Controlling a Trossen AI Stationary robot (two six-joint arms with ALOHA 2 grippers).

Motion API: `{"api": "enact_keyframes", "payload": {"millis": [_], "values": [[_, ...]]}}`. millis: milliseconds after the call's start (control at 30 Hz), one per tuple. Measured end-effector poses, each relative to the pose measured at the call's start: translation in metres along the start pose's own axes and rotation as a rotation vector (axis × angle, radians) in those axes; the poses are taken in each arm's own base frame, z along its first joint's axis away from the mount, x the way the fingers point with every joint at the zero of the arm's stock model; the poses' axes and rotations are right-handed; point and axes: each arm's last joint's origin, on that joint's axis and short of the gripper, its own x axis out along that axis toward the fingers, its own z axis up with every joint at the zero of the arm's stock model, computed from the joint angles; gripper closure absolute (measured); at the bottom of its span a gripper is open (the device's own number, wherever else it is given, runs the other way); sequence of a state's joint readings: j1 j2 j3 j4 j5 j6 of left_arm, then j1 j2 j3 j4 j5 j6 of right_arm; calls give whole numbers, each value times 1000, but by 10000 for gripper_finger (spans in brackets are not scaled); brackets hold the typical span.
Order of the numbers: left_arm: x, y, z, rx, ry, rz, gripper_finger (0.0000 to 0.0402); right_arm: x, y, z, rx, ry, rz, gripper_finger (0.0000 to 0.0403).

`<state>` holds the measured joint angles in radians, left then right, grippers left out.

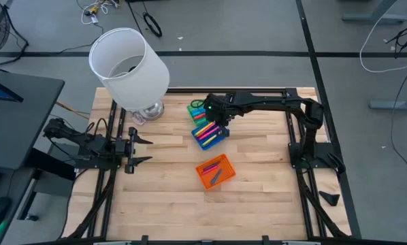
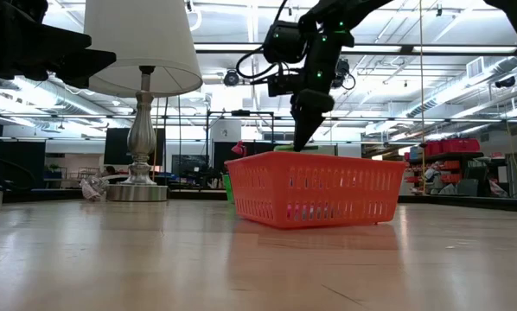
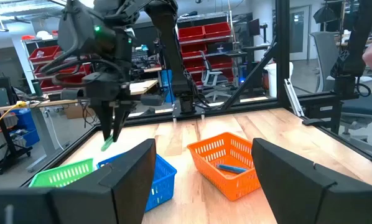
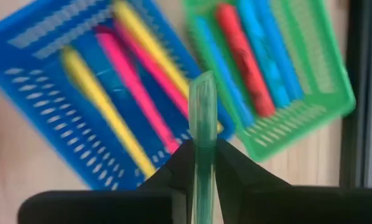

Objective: Pick & Place Markers
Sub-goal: Put the green marker pen into the orange bin

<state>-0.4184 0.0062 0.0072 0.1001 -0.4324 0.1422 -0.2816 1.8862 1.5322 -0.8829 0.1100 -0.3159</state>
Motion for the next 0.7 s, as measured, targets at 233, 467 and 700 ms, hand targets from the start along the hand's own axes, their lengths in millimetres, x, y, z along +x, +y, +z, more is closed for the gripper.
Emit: {"api": "enact_keyframes", "payload": {"millis": [233, 467, 700], "values": [[0, 0, 0, 0, 0, 0, 129, -5, 28, 7, -160, -9, 29, 360], [0, 0, 0, 0, 0, 0, 129, -18, 73, 19, -276, -47, 60, 360], [0, 0, 0, 0, 0, 0, 129, -35, 123, 27, -393, -88, 102, 360]]}}
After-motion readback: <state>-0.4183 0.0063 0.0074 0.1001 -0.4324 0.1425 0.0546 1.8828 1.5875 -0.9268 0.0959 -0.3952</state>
